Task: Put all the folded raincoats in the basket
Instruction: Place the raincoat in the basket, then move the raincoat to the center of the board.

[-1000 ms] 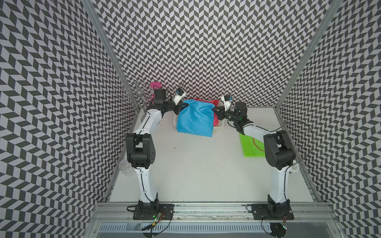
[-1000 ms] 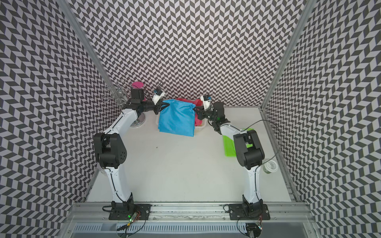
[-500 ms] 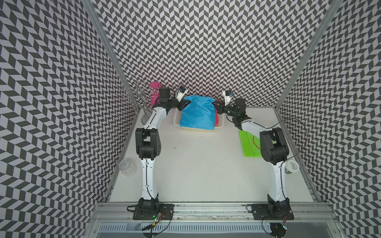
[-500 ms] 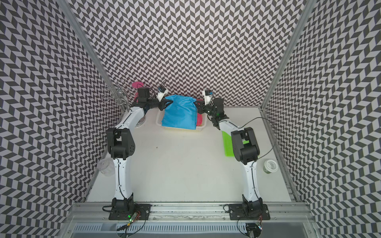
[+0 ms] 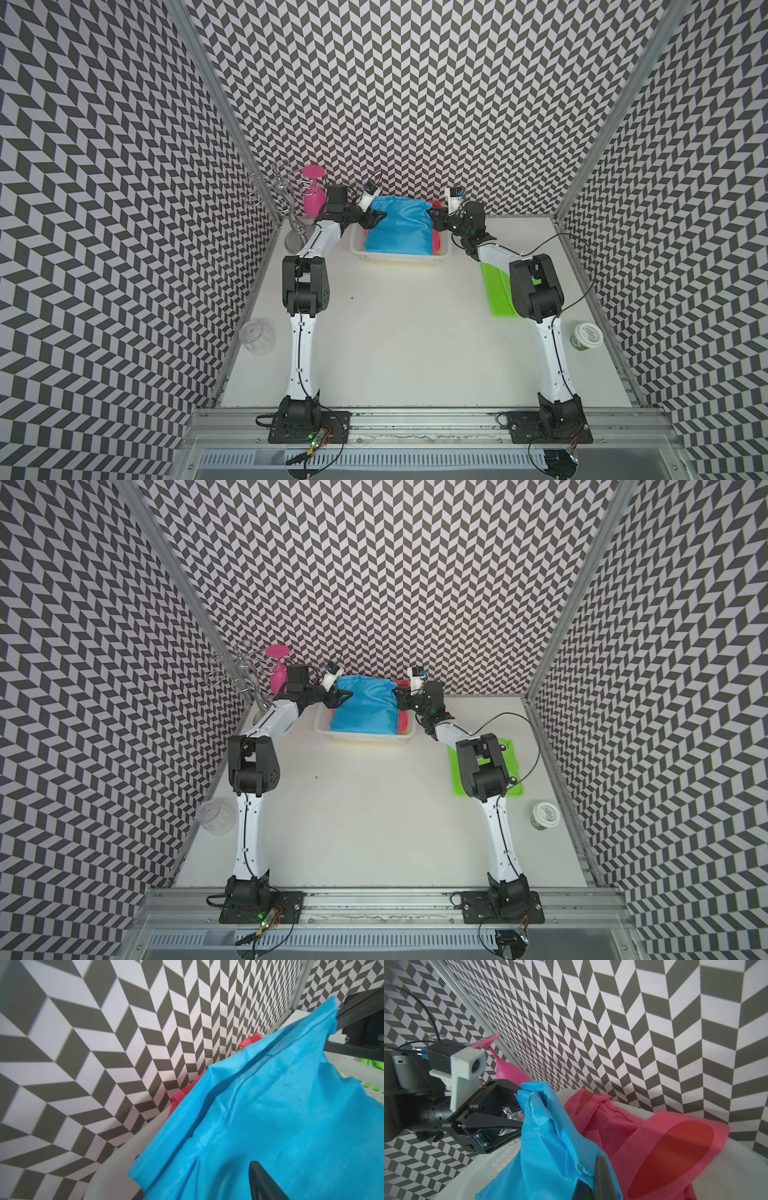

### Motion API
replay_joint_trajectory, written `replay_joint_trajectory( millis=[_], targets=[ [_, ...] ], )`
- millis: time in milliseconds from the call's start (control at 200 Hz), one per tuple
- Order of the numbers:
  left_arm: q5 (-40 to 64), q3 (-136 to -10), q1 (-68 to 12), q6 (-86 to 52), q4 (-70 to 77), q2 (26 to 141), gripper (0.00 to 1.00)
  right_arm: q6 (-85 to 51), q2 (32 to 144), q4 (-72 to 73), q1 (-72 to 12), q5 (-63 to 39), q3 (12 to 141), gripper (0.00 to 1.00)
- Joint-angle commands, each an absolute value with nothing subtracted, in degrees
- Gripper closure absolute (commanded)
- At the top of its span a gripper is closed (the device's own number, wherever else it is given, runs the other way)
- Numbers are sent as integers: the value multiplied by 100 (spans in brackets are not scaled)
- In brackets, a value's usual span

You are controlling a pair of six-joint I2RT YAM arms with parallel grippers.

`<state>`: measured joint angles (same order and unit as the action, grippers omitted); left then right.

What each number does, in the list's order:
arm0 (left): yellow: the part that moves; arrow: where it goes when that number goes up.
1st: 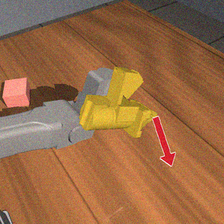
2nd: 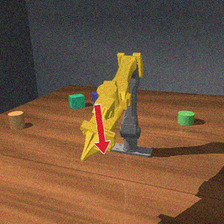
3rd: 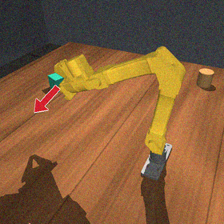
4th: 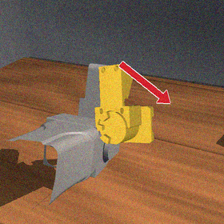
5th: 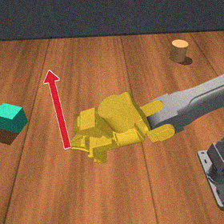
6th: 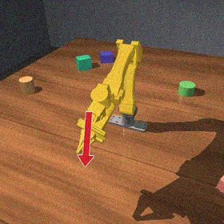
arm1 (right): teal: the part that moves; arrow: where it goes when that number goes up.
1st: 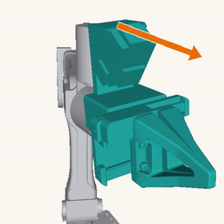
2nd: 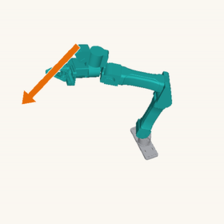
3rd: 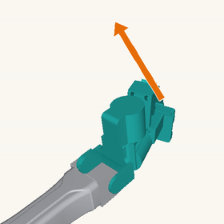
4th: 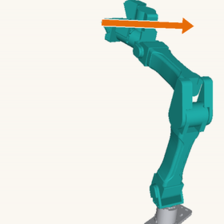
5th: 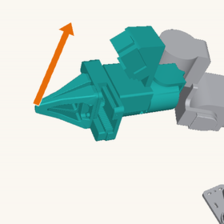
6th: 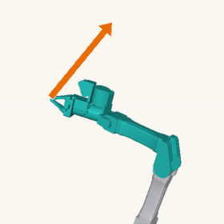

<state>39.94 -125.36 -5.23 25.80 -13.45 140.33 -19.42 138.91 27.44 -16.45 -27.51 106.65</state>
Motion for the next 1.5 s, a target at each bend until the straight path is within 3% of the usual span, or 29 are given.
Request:
replay_joint_trajectory(
  millis=[0, 30, 145, 300, 386, 411, 436, 631, 816, 986, 1102, 1277, 1497],
  targets=[
    [3889, -12601, -550, 2582, -1212, 13721, 30, -2042, 14062, 2879, -1703, -2424, 10953, 100],
    [3897, -12528, -553, 2620, -1216, 13623, 30, -2118, 14062, 2844, -1712, -2316, 10968, 98],
    [3889, -12012, -558, 2748, -1140, 13149, 30, -2328, 14014, 2668, -1705, -2083, 10928, 72],
    [3693, -11232, -579, 2881, -899, 12560, 21, -2262, 13713, 2636, -1725, -2086, 10586, 57],
    [3471, -11060, -569, 2976, -878, 12362, 15, -2175, 13464, 2636, -1718, -2050, 10370, 57],
    [3394, -11036, -568, 2977, -881, 12314, 3, -2159, 13388, 2627, -1725, -2025, 10309, 57],
    [3332, -11039, -563, 2979, -907, 12278, 0, -2130, 13299, 2620, -1723, -2009, 10244, 56],
    [3147, -10968, -558, 2951, -1202, 11884, 0, -1926, 12403, 2304, -1739, -1606, 9720, 49],
    [3085, -10422, -595, 2683, -1252, 11057, 0, -1965, 11207, 1224, -1763, -611, 9077, 43],
    [3015, -9522, -590, 2534, -1238, 10011, 0, -2338, 10067, 412, -1598, 405, 7683, 41],
    [2342, -8653, -576, 1805, -802, 9288, 0, -2485, 9462, 143, -1309, 734, 6610, 40],
    [2505, -7634, -510, 1654, -803, 8557, 0, -2622, 9151, 192, -650, 352, 5353, 39],
    [2694, -6080, -828, 2325, -596, 8007, 0, -2281, 9941, 14, -439, -246, 5433, 43]
  ],
)
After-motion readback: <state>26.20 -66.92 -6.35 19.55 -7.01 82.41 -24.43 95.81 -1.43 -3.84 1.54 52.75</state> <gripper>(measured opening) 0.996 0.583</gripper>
